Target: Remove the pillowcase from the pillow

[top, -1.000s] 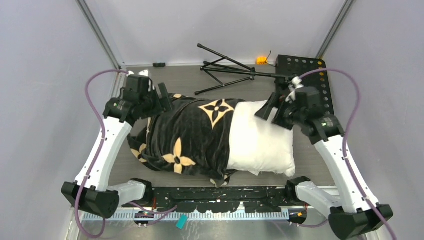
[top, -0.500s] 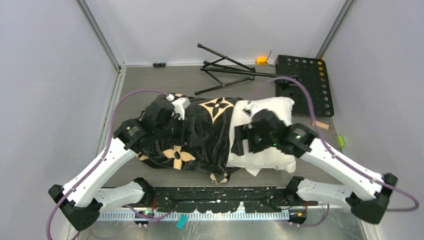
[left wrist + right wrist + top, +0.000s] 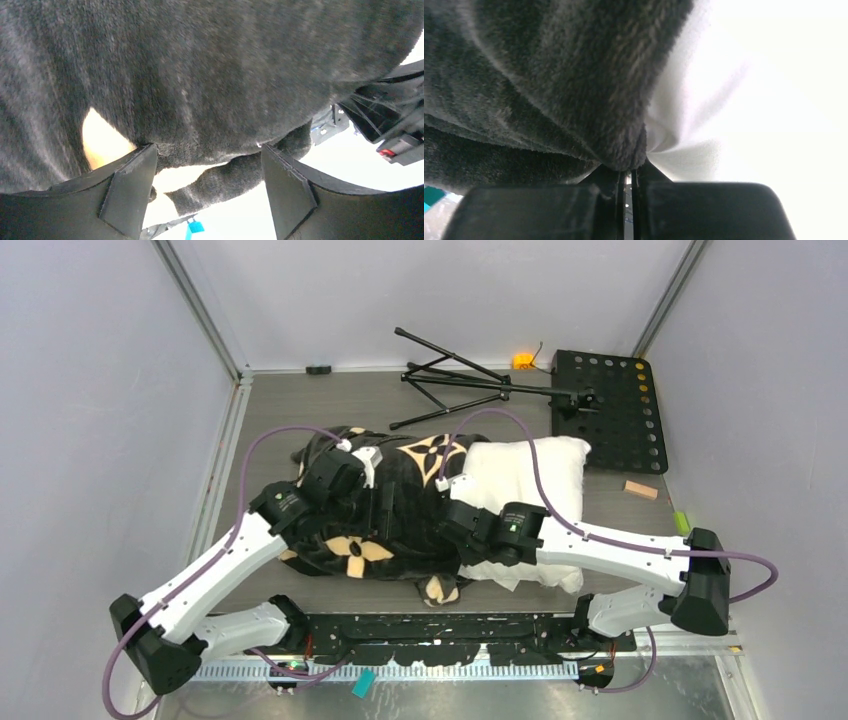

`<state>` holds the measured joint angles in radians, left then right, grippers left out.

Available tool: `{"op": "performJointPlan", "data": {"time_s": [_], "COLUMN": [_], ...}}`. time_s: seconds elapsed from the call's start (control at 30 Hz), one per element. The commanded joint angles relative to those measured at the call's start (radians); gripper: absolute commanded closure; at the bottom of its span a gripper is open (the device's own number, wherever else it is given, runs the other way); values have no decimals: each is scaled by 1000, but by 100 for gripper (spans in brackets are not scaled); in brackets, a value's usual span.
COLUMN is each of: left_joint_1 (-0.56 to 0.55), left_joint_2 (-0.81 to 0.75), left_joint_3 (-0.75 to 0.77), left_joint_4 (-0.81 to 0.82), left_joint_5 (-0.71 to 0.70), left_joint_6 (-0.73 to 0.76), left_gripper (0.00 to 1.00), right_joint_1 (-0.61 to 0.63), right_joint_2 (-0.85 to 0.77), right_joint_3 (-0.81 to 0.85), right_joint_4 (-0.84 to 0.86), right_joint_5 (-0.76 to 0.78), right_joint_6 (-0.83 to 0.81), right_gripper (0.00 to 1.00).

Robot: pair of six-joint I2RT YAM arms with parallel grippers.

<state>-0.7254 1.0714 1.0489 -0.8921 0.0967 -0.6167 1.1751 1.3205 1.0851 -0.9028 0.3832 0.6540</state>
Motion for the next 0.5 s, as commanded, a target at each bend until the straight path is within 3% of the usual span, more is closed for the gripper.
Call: {"op": "performJointPlan", "data": {"time_s": [0.0,0.1,0.27,0.37,0.47], "left_joint_1": [0,0,-1,0,0], "left_joint_2": [-106,-131,-211,-244,-269], "left_joint_3": [85,137,135,149,152], "left_joint_4": [52,36,155,116,65], "left_joint_5": [-29,84,313,261,198], "left_joint_6": [52,79,3,11,18], "left_gripper": [22,21,21,21,21], "right_joint_1": [-2,-4,-71,-244,-459], "right_joint_2": [-42,-18,71,82,75], "right_joint_3": [76,177,399,417,338], "right_joint_4": [187,228,188,248,426], "right_joint_5": [79,32,-43,-275,-556], "right_joint_6": [-4,-25,-26,68,240], "right_gripper": [99,100,100,100,100]}}
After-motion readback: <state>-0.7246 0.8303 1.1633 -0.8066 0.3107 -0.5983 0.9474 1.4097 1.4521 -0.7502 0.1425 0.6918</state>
